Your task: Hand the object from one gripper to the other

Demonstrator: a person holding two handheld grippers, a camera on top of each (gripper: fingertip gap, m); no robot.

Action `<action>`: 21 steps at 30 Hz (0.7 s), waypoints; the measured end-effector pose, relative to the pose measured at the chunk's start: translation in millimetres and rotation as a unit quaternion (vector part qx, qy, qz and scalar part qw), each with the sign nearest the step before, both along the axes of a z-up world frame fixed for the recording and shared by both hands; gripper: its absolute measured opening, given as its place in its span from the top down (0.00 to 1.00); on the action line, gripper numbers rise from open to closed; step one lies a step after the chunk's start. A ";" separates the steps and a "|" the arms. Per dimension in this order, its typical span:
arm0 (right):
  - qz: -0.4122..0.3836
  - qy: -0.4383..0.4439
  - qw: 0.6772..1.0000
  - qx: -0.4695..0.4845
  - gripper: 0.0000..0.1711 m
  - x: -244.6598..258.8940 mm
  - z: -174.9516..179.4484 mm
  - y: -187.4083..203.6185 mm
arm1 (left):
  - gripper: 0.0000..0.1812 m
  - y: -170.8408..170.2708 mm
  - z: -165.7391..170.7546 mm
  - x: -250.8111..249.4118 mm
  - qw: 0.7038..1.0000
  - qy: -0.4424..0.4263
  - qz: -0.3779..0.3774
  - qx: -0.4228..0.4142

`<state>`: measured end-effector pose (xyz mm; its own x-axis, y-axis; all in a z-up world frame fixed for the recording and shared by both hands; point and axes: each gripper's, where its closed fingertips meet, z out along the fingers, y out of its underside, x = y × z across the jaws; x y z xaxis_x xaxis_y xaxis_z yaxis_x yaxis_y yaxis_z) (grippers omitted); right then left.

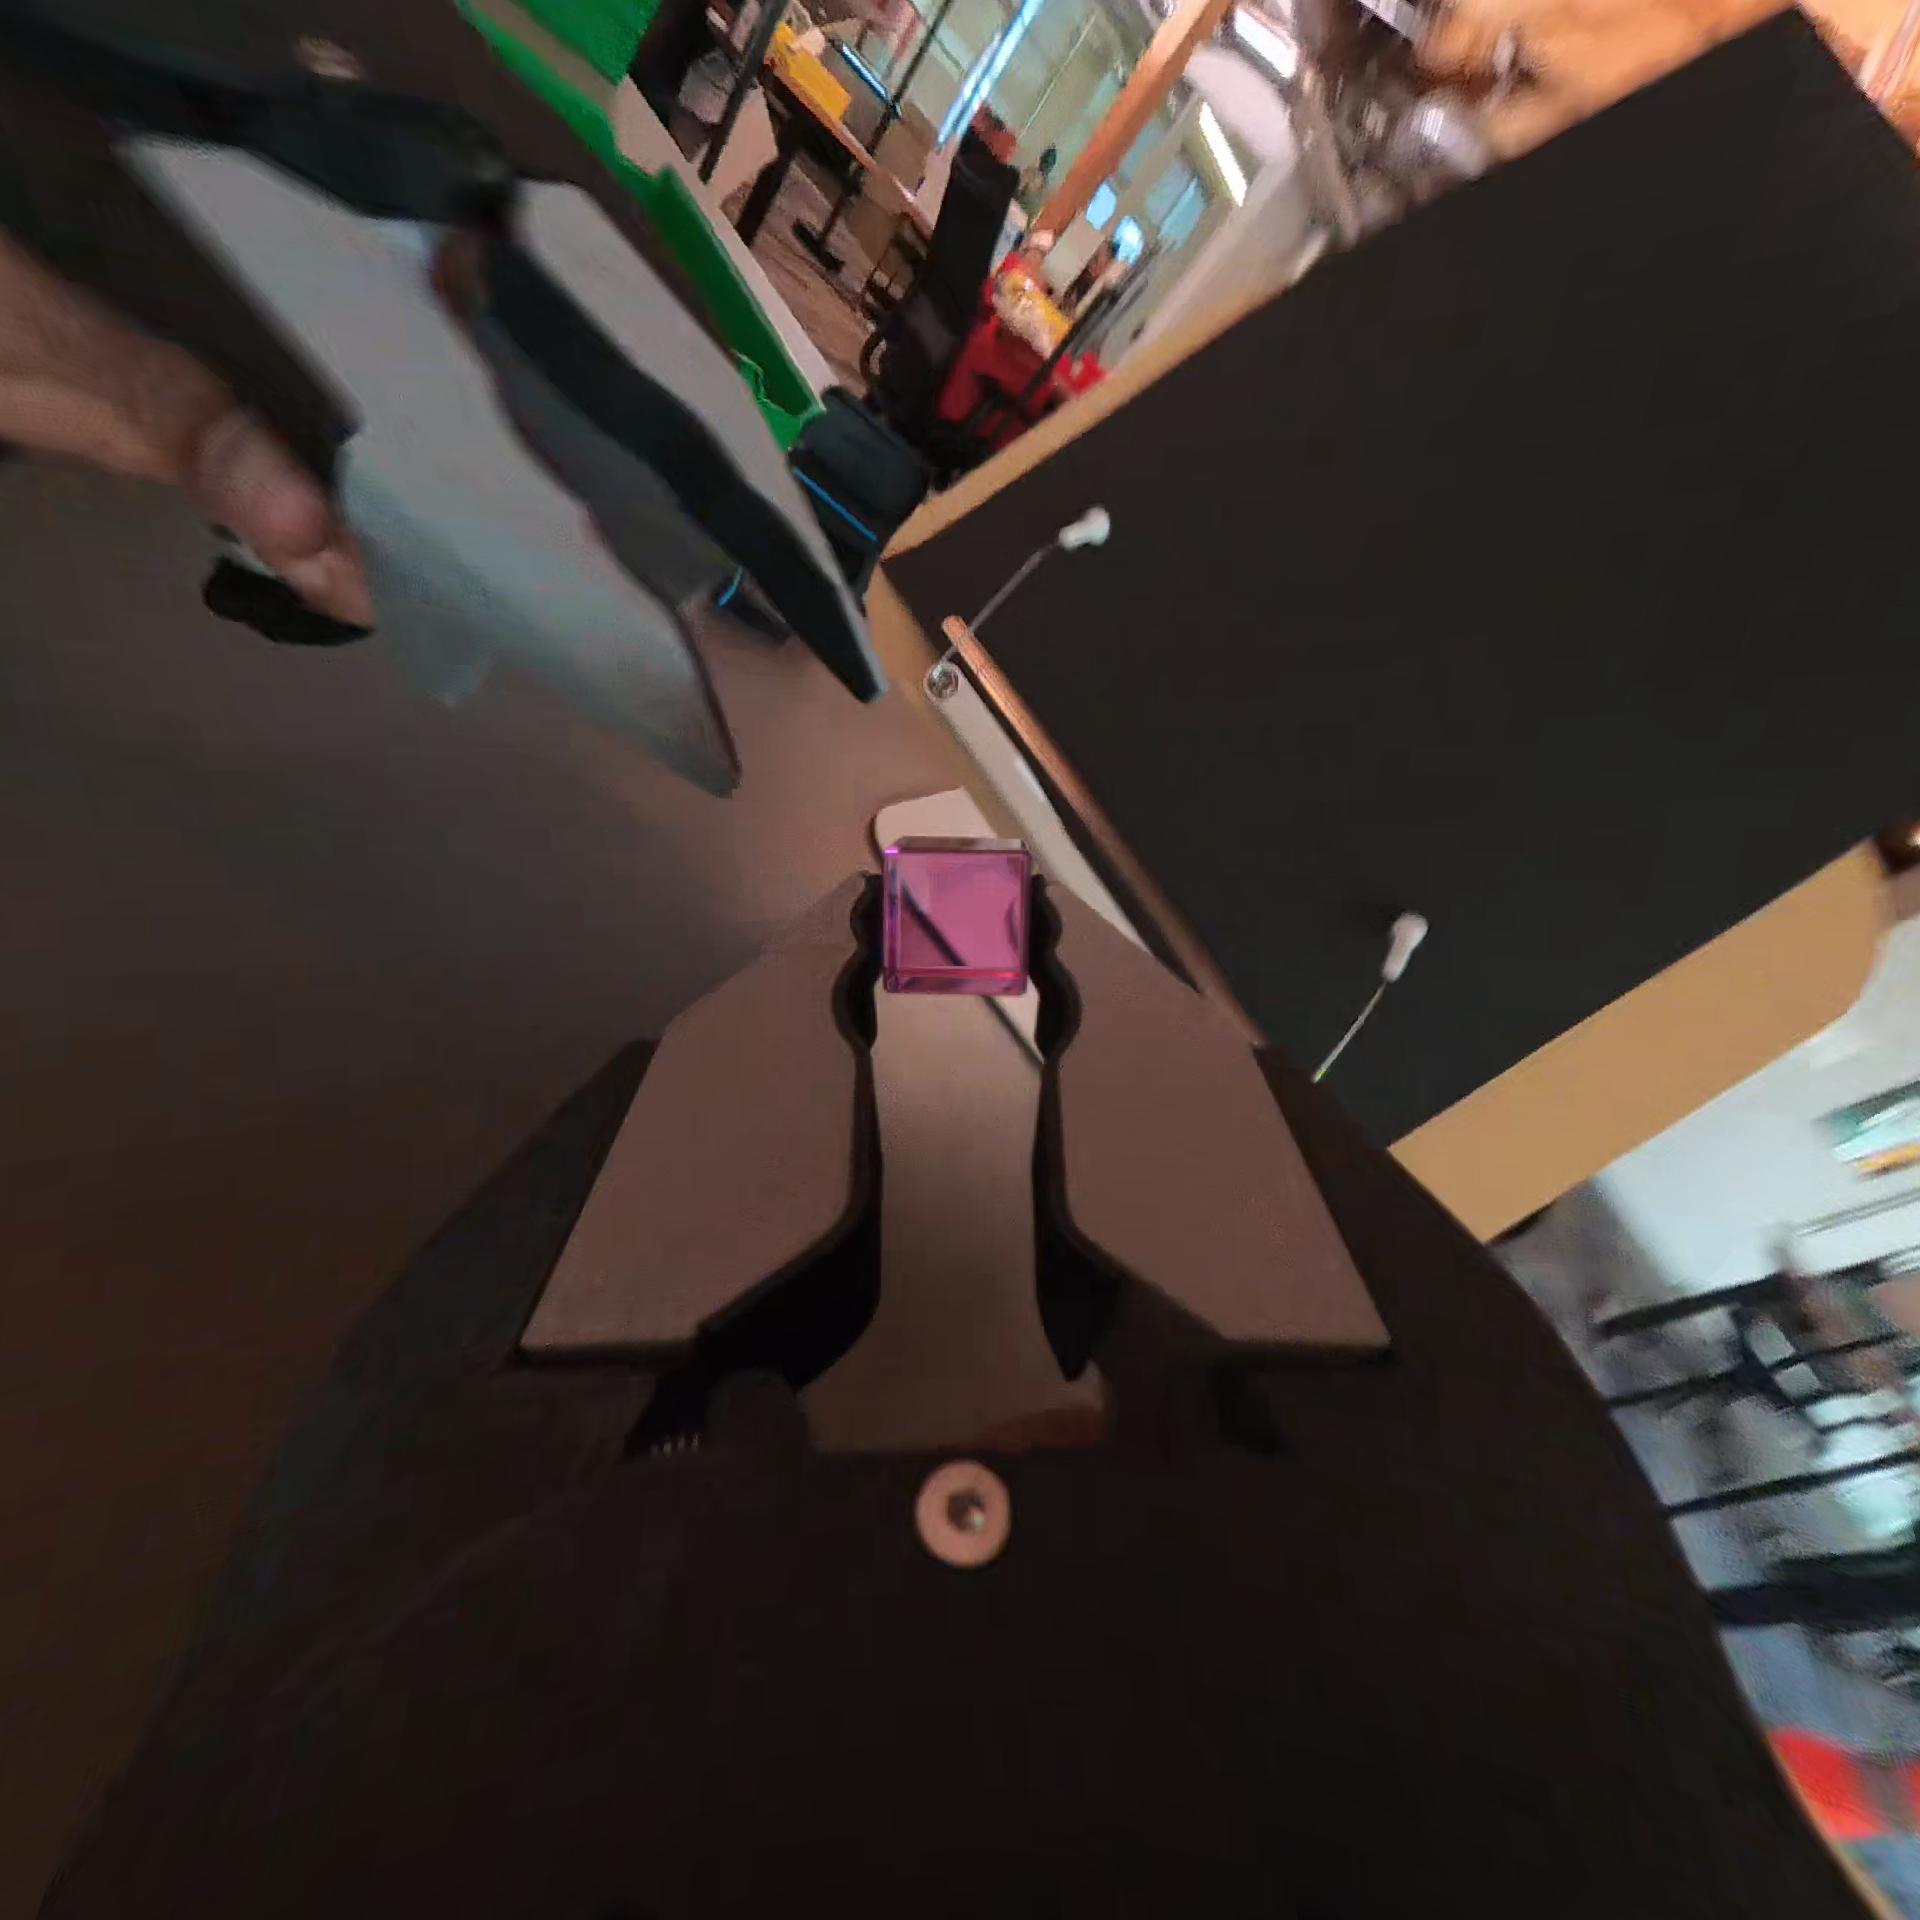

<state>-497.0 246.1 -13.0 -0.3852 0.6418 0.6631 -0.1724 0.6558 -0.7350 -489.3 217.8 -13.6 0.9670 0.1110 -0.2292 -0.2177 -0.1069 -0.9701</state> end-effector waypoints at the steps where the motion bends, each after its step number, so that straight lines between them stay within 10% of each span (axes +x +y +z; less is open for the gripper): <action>1: 0.010 0.023 0.999 0.028 0.86 4.0 0.6 -7.4 | 0.75 0.4 -0.7 0.5 0.998 -0.055 -0.016 0.007; 8: 0.018 0.100 0.984 0.149 0.86 12.0 -7.6 -34.6 | 0.75 3.9 -1.4 24.3 0.963 -0.230 -0.137 0.020; 15: 0.017 0.050 0.990 0.132 0.82 7.4 -20.5 -30.9 | 0.86 7.2 -17.6 13.7 0.992 -0.093 -0.080 -0.024; 21: 0.064 -0.112 0.988 -0.085 0.80 4.6 -20.8 -17.6 | 0.86 -1.2 -7.8 -12.5 0.986 0.158 0.046 -0.027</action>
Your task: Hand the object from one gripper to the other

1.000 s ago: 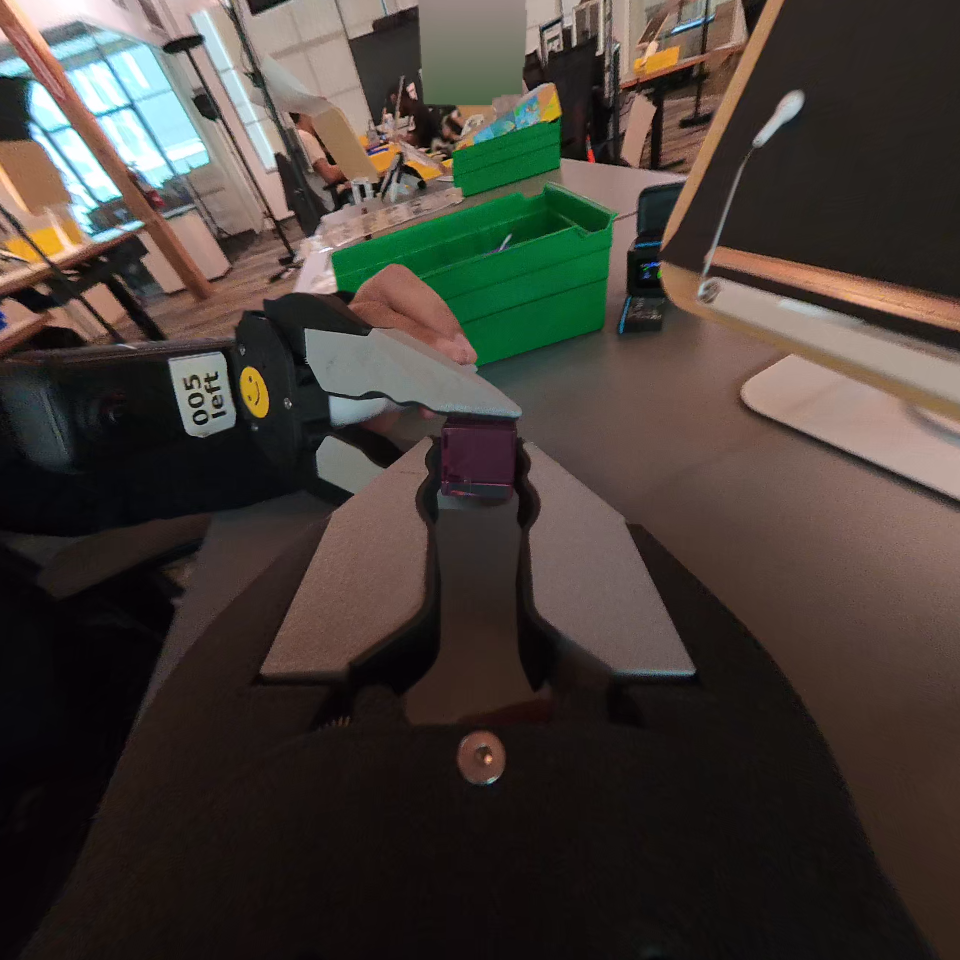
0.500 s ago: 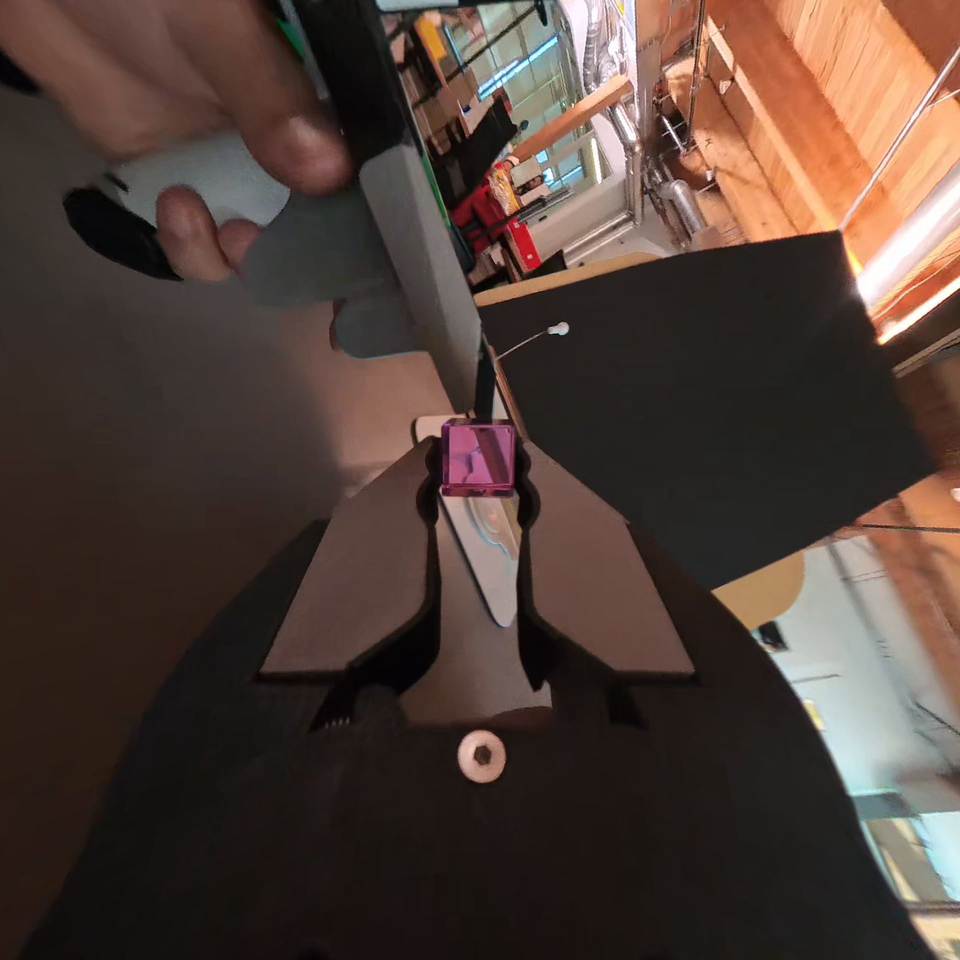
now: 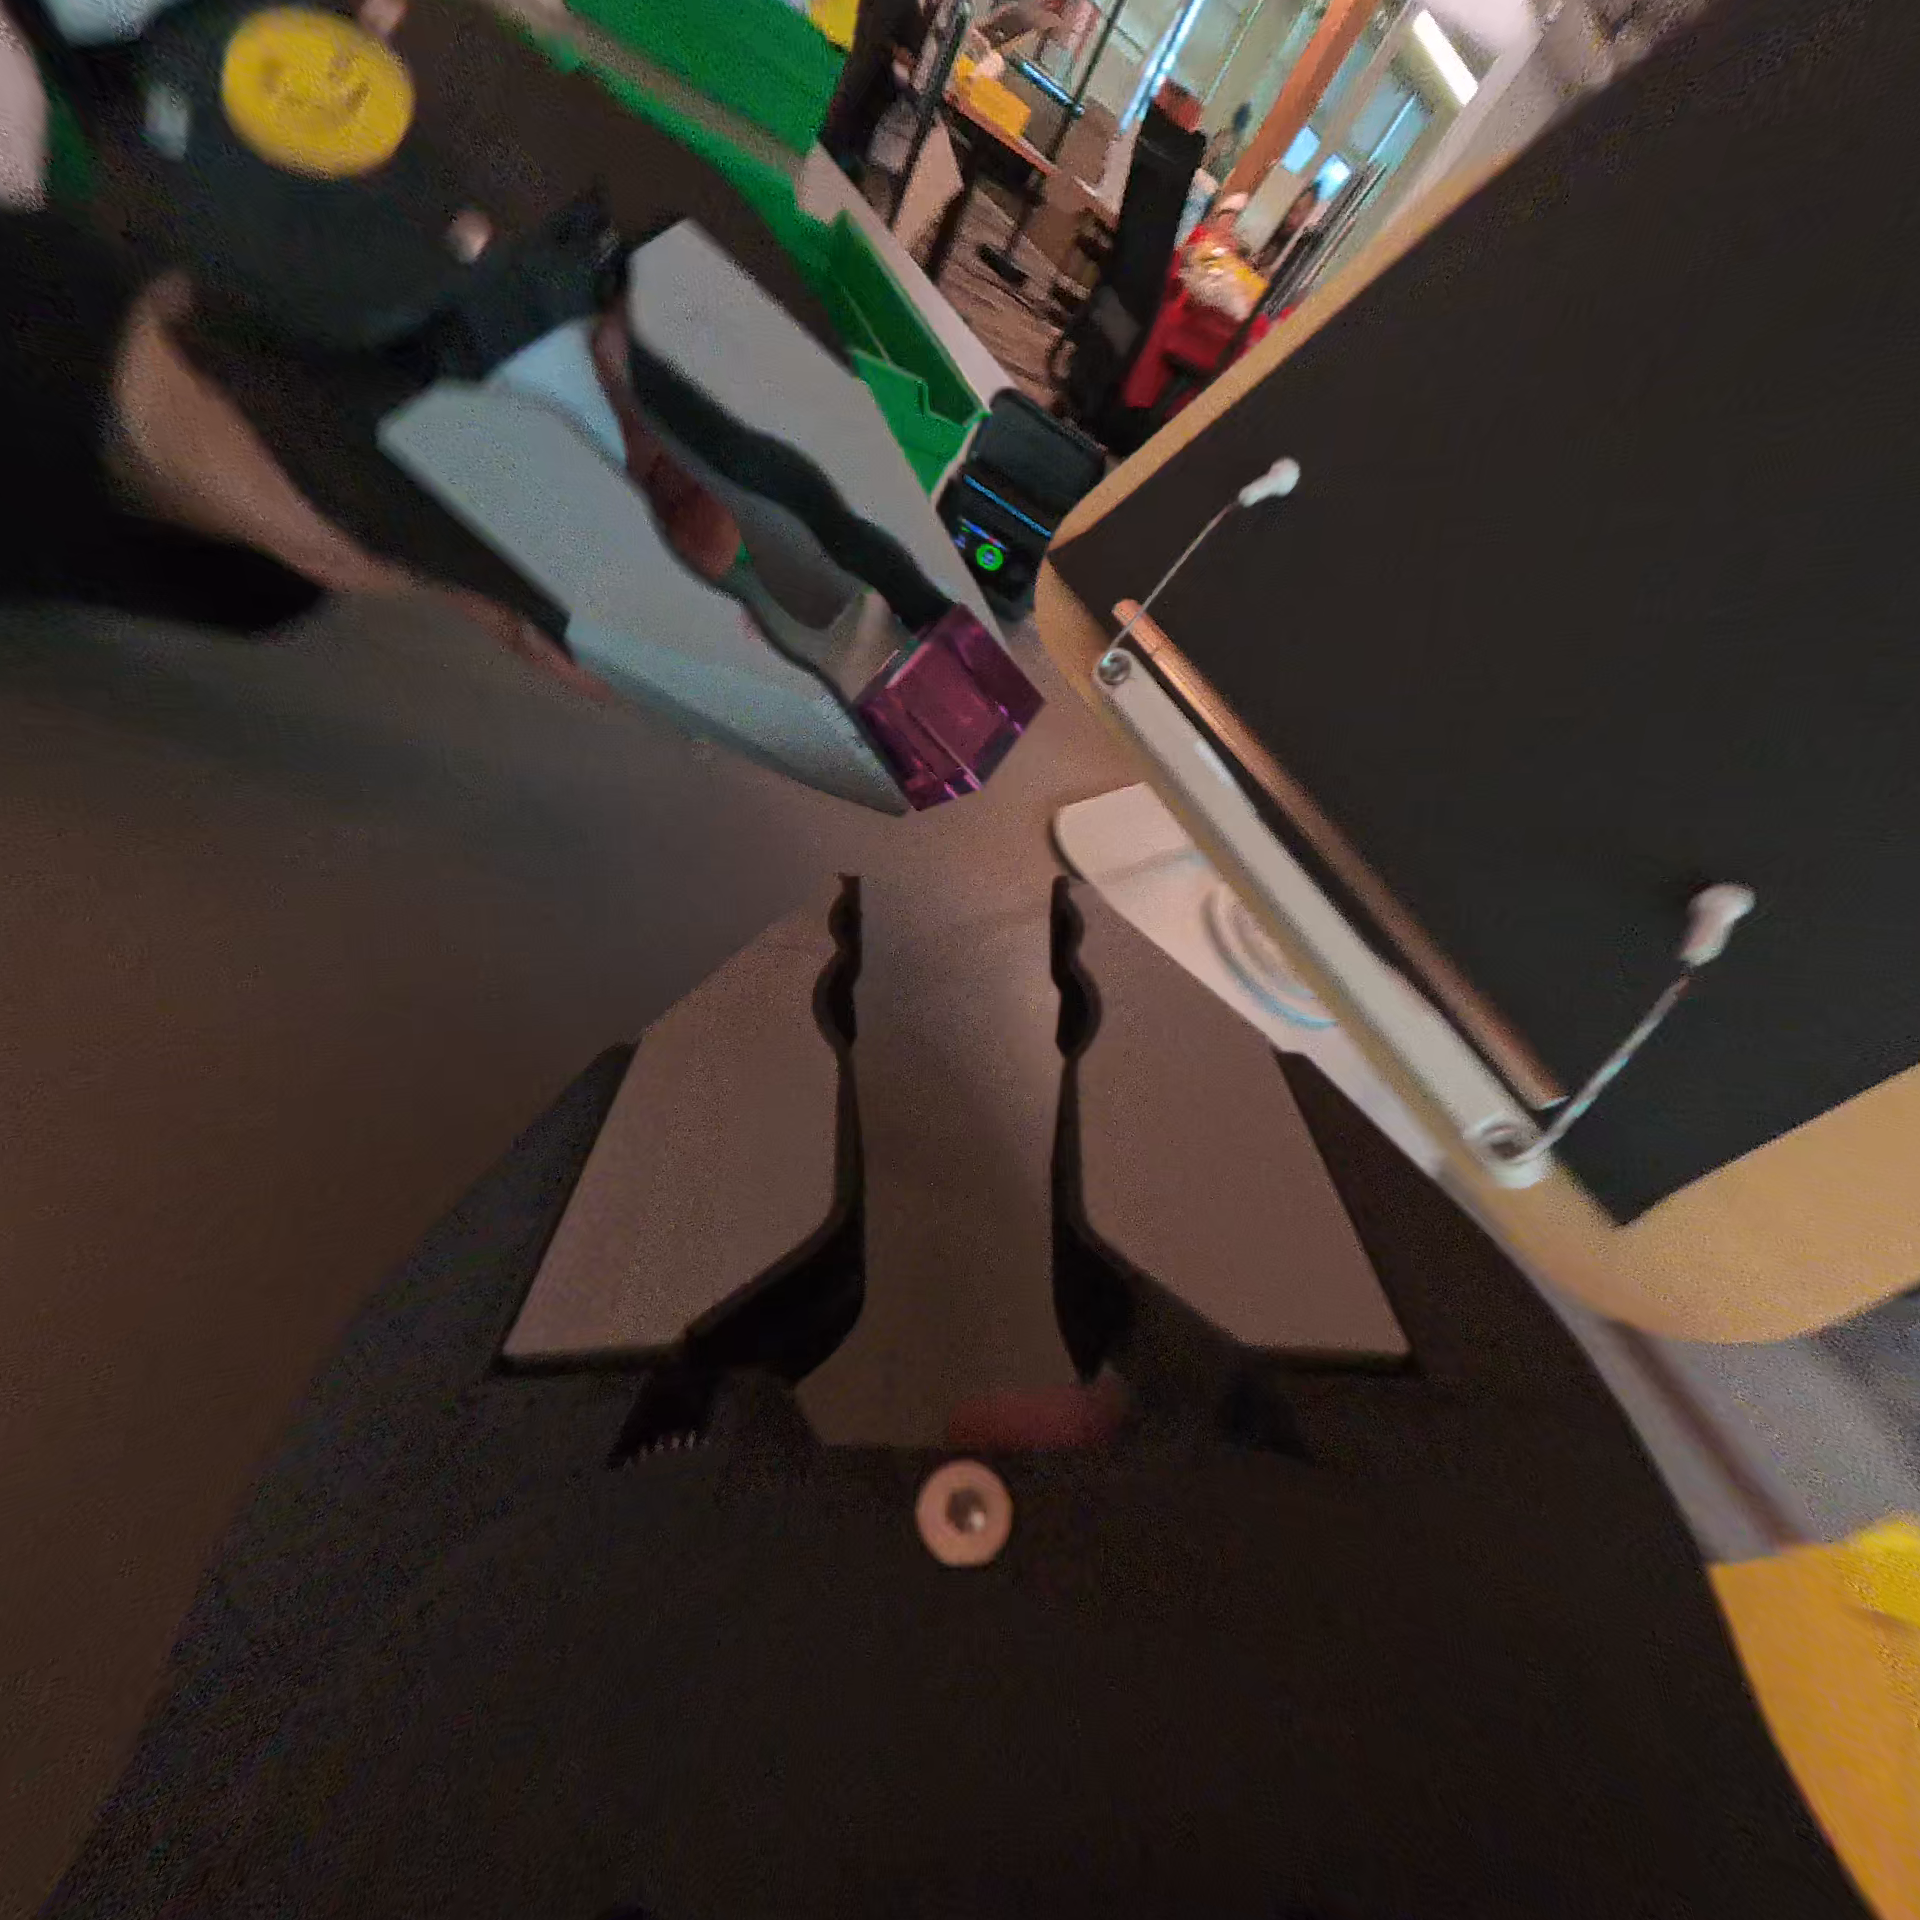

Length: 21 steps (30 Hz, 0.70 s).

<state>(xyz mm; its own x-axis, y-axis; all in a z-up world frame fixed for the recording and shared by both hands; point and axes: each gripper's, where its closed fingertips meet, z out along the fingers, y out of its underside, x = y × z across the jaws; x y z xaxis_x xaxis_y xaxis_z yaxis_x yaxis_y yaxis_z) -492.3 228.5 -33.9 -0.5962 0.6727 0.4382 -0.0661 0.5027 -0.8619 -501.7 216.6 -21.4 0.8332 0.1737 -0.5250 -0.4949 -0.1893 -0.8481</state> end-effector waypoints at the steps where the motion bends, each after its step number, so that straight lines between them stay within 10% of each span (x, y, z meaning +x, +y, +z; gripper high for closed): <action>1: 0.011 -0.024 0.999 -0.044 0.78 1.0 3.2 -0.3 | 0.86 -0.4 1.4 0.0 0.999 0.042 0.012 -0.001; 12: 0.097 -0.155 0.953 -0.241 0.69 11.8 13.7 -20.4 | 0.86 6.0 0.6 16.3 0.944 0.320 0.064 -0.043; 15: 0.083 -0.153 0.957 -0.231 0.86 7.9 8.5 -22.1 | 0.86 9.3 -5.5 20.2 0.929 0.360 0.065 -0.064; 21: 0.032 -0.080 0.980 -0.177 0.86 -0.6 17.4 -1.5 | 0.87 6.9 -1.3 12.2 0.976 0.209 0.058 -0.022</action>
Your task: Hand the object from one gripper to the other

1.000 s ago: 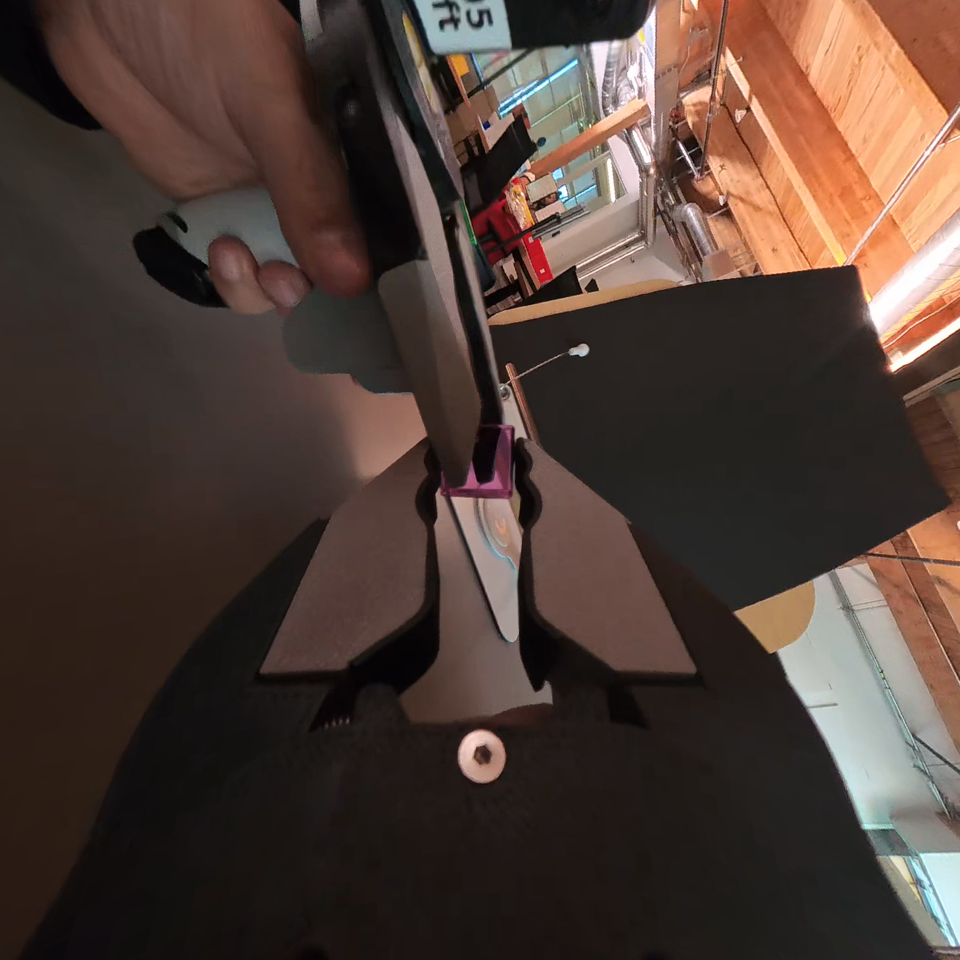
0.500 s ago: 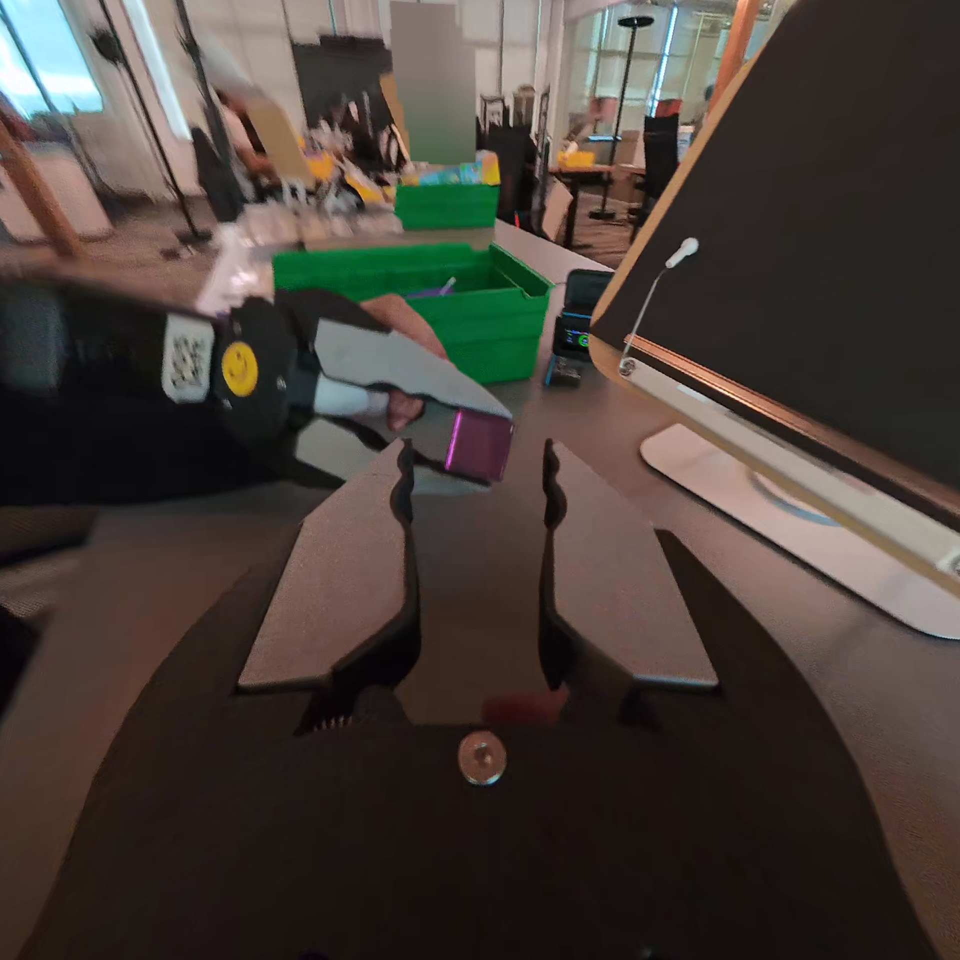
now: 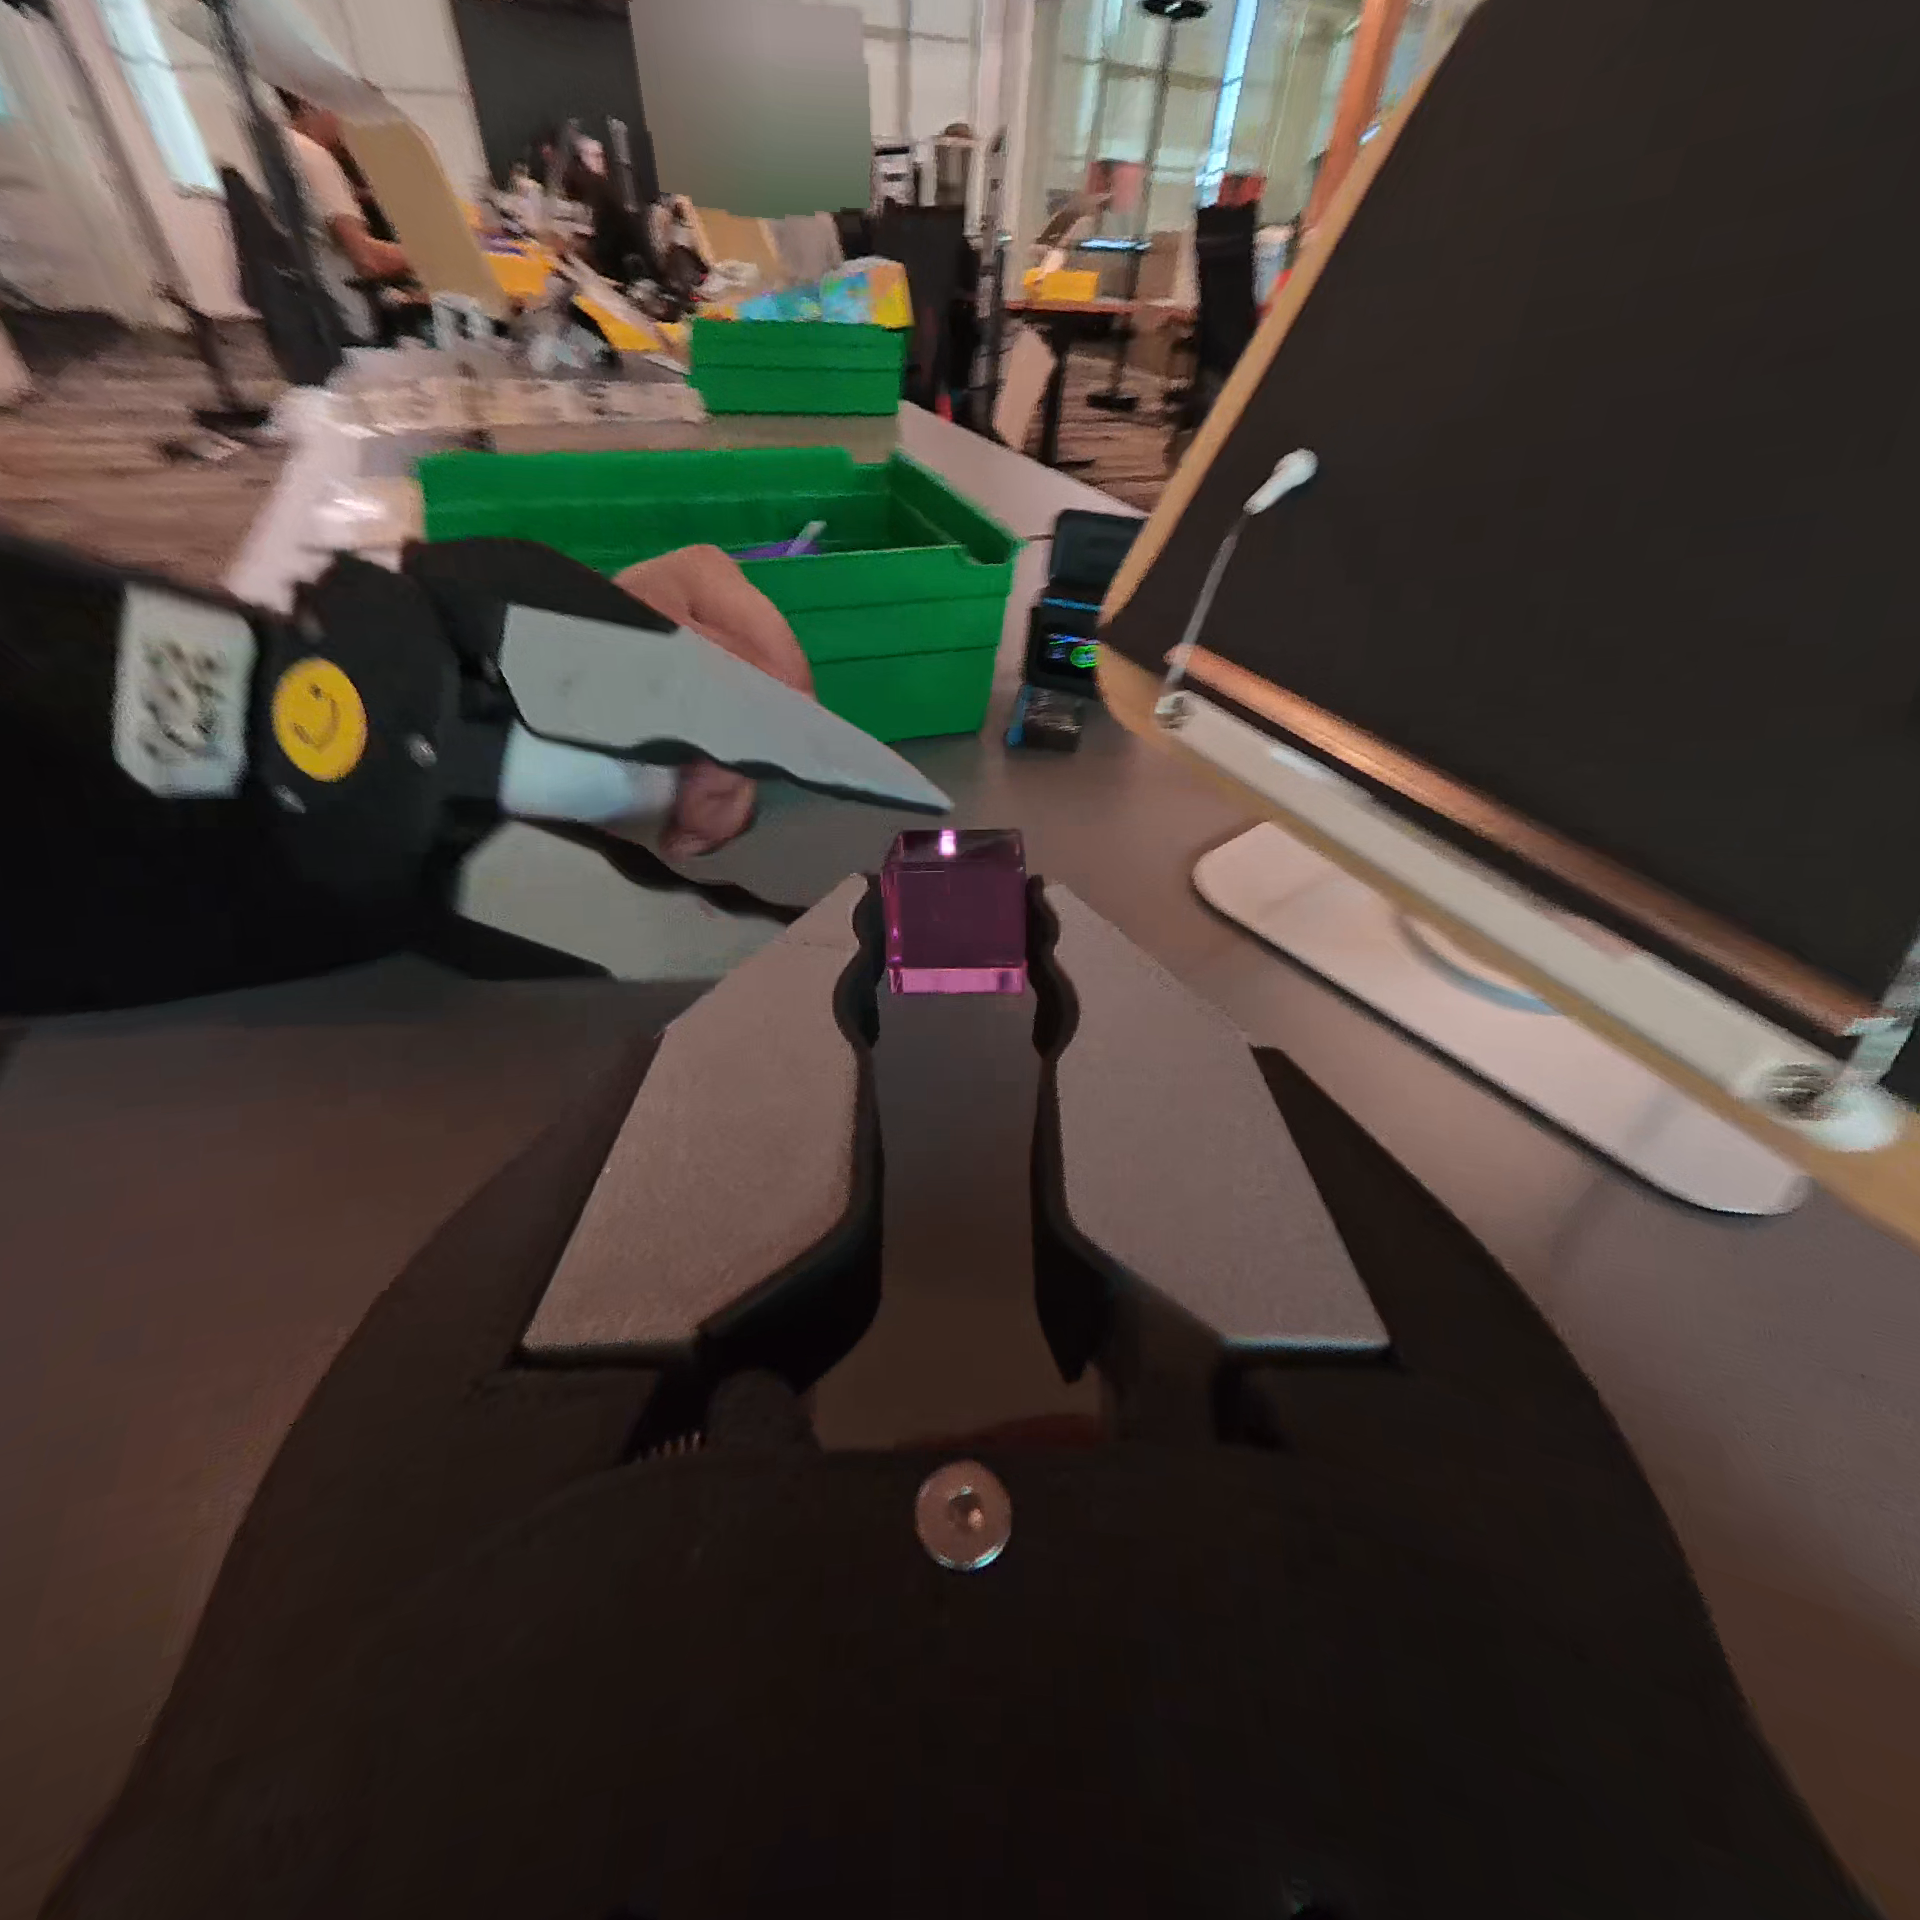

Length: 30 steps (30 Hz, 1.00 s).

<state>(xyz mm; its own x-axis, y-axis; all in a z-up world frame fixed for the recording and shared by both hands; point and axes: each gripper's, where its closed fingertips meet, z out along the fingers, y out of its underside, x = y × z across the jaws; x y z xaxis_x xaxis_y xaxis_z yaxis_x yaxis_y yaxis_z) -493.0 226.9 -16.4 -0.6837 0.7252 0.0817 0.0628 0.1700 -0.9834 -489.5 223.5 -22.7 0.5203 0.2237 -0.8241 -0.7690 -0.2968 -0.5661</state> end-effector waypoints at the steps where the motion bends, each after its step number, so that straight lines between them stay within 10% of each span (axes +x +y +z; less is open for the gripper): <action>1: -0.027 0.026 0.999 0.035 0.86 -3.1 1.3 7.8 | 0.86 -1.4 1.4 -1.4 0.999 -0.051 -0.014 0.013; 7: -0.131 0.193 0.934 0.270 0.86 -9.8 5.8 26.7 | 0.78 0.7 -17.4 -6.1 0.928 -0.362 -0.085 0.013; 17: -0.096 0.318 0.823 0.460 0.86 3.3 -11.0 -10.9 | 0.74 2.3 -4.5 7.4 0.845 -0.503 -0.169 0.058; 23: -0.090 0.301 0.833 0.456 0.85 1.6 -18.2 -11.5 | 0.87 2.6 -9.8 10.7 0.888 -0.431 -0.158 0.018; 30: -0.057 0.119 0.957 0.258 0.83 -5.8 -24.6 4.6 | 0.87 -9.3 -3.4 -21.1 0.993 -0.115 -0.017 0.013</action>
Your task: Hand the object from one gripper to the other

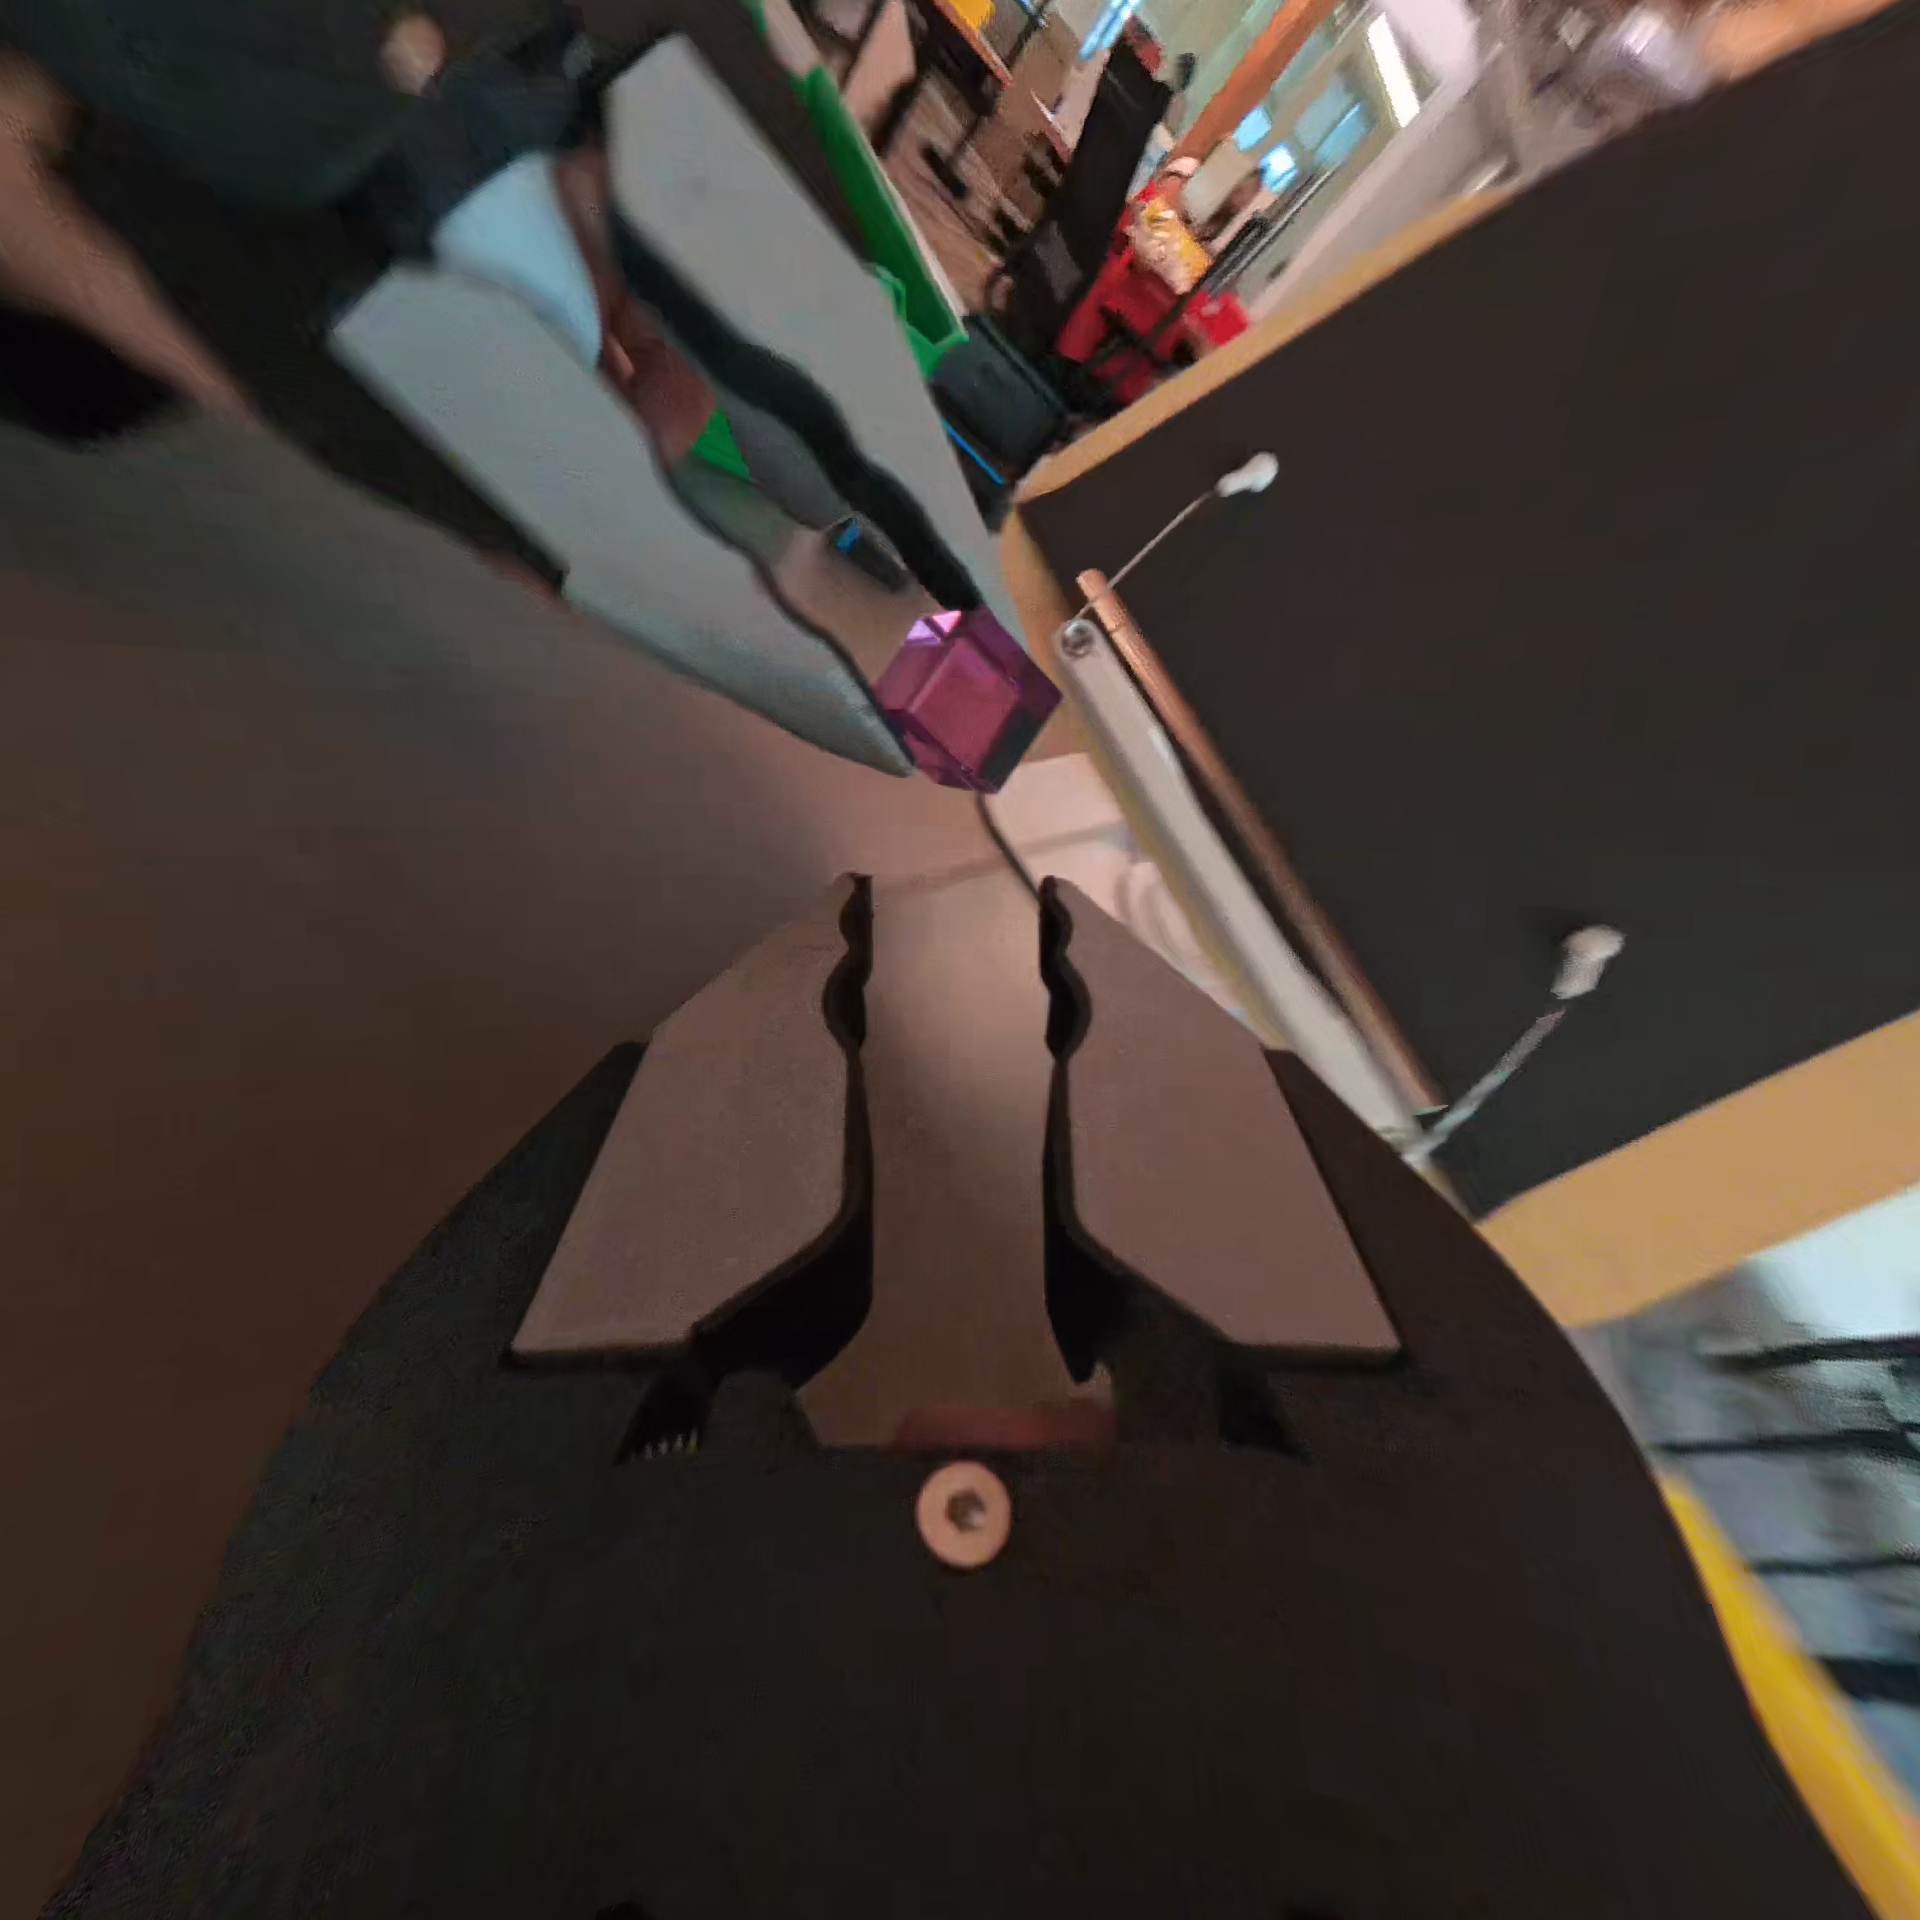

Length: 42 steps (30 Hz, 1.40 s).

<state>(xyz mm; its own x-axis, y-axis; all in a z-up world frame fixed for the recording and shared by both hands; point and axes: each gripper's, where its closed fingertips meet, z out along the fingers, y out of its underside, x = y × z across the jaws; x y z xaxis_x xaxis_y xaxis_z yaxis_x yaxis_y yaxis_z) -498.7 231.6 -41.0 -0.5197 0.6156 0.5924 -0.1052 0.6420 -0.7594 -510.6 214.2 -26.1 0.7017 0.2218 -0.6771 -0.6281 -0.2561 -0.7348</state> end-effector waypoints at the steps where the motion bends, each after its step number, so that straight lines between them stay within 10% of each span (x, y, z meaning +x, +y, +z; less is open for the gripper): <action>1: 0.018 -0.040 0.998 -0.052 0.81 1.8 0.3 -1.7 | 0.87 0.7 2.1 6.4 0.999 0.053 -0.007 -0.004; 6: 0.161 -0.222 0.927 -0.257 0.81 28.4 7.2 -13.9 | 0.86 1.7 10.6 45.9 0.987 0.122 -0.109 0.006; 11: 0.302 -0.362 0.770 -0.431 0.76 58.0 38.8 -19.2 | 0.87 -13.1 33.6 57.9 0.980 0.084 -0.169 0.063; 14: 0.329 -0.390 0.728 -0.459 0.76 64.8 45.2 -22.3 | 0.87 -10.7 27.9 71.0 0.975 0.070 -0.203 0.055; 21: 0.320 -0.397 0.747 -0.426 0.85 66.7 33.8 -33.8 | 0.87 -0.9 20.5 84.8 0.974 0.036 -0.217 0.045; 31: 0.041 -0.066 0.993 -0.091 0.86 9.8 9.7 5.9 | 0.67 9.1 -15.7 43.4 0.963 -0.229 -0.141 -0.021; 38: -0.005 0.122 0.980 0.157 0.86 12.2 5.4 -12.5 | 0.65 8.0 -7.4 35.1 0.869 -0.462 -0.175 0.024; 42: -0.004 0.160 0.966 0.205 0.86 13.2 2.1 -23.2 | 0.81 11.2 -5.2 38.6 0.851 -0.489 -0.188 0.033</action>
<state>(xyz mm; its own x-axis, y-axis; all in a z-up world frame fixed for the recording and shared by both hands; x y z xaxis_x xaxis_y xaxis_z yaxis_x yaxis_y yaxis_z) -485.5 208.4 -38.9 -0.2665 0.2982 0.9165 -0.2866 0.8834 -0.3708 -472.0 225.3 -31.3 0.9525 -0.1291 0.2759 0.2627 -0.1105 -0.9585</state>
